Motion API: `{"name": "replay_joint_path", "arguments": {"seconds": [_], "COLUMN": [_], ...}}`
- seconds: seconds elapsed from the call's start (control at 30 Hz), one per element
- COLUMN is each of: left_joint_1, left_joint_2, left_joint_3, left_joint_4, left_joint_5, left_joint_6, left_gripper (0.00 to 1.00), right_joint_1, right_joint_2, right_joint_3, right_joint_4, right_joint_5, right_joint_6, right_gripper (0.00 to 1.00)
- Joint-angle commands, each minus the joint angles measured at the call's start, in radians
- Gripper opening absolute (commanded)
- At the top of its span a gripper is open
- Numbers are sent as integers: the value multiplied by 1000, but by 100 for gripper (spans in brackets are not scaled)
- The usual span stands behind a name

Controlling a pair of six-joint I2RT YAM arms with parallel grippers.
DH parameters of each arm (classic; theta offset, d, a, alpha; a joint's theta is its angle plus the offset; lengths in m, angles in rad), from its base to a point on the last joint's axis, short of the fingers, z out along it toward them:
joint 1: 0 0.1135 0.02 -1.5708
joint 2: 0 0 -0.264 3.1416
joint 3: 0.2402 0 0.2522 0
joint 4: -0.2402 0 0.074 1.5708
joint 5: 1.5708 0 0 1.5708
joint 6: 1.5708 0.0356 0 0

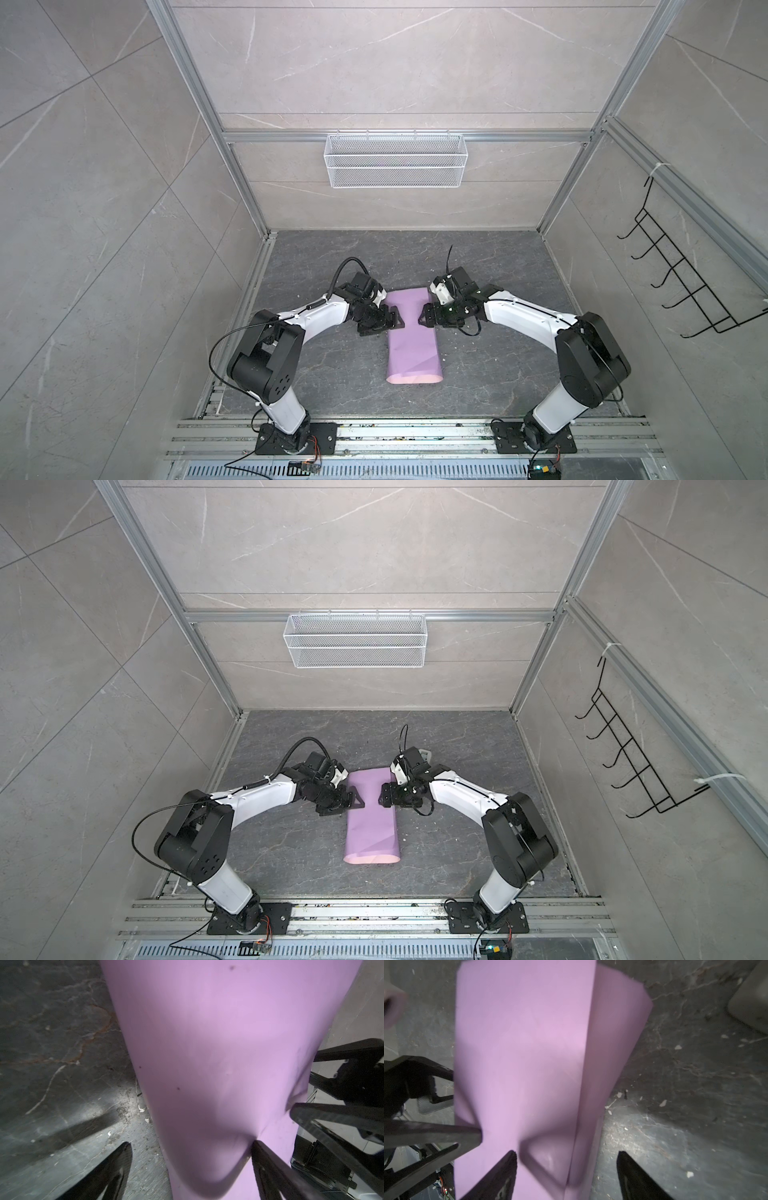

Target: Wrap the gift box in paper

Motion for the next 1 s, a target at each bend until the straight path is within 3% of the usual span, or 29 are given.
{"name": "replay_joint_path", "arguments": {"seconds": [0.0, 0.47, 0.97], "left_joint_1": [-8, -9, -6], "left_joint_2": [24, -88, -1], "left_joint_3": [12, 17, -2], "left_joint_4": [-40, 46, 3], "left_joint_5": [-40, -34, -56], "left_joint_6": [25, -51, -23], "left_gripper": [91, 93, 92], "right_joint_1": [-1, -21, -22], "right_joint_2": [16, -36, -40], "right_joint_3": [2, -120, -107], "right_joint_4": [-17, -20, -16], "right_joint_5": [37, 66, 53], "right_joint_6": [-12, -22, -19], "right_gripper": [76, 72, 71]}}
